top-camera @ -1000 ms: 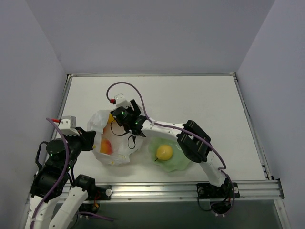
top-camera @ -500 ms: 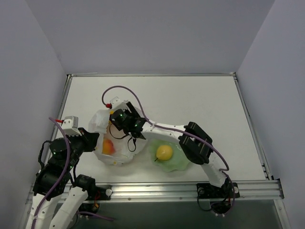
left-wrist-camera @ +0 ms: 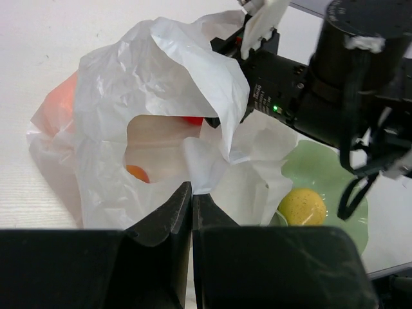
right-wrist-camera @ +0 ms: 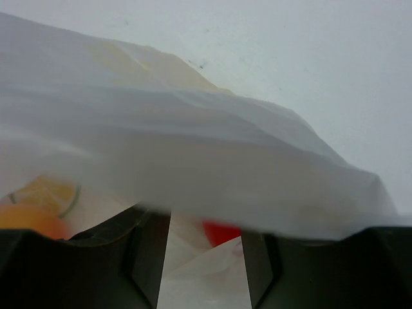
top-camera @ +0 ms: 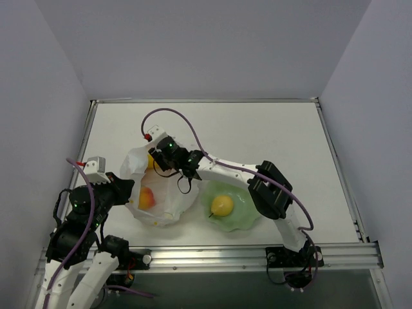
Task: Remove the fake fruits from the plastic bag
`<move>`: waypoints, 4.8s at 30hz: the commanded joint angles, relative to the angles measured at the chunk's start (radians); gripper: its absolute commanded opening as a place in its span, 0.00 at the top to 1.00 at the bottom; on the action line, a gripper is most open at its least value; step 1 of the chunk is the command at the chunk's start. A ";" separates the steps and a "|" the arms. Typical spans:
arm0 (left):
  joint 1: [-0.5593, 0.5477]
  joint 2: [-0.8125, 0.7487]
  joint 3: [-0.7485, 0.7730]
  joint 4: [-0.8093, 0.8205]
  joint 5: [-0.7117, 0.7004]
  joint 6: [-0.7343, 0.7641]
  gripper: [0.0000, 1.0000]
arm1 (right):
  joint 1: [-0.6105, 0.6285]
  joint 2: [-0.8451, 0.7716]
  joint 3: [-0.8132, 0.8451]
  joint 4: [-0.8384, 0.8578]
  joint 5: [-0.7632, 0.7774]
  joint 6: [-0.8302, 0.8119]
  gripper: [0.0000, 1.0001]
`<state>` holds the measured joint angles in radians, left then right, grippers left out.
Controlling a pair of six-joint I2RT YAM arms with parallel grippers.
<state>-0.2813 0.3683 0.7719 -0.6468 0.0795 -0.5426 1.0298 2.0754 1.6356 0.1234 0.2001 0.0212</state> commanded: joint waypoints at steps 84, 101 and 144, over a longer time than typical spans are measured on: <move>-0.006 -0.006 -0.066 0.108 -0.121 -0.108 0.98 | -0.160 -0.112 -0.378 0.697 -0.672 0.687 0.42; -0.004 0.008 -0.051 0.122 -0.231 -0.129 0.98 | -0.113 -0.141 -0.194 0.126 -0.270 0.360 0.00; -0.004 -0.032 -0.088 0.064 -0.192 -0.145 0.98 | 0.092 0.008 -0.031 -0.044 -0.145 0.082 0.17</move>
<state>-0.2813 0.3439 0.6426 -0.5926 -0.1097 -0.6922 1.1328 2.0743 1.5379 0.0822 0.0792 0.1207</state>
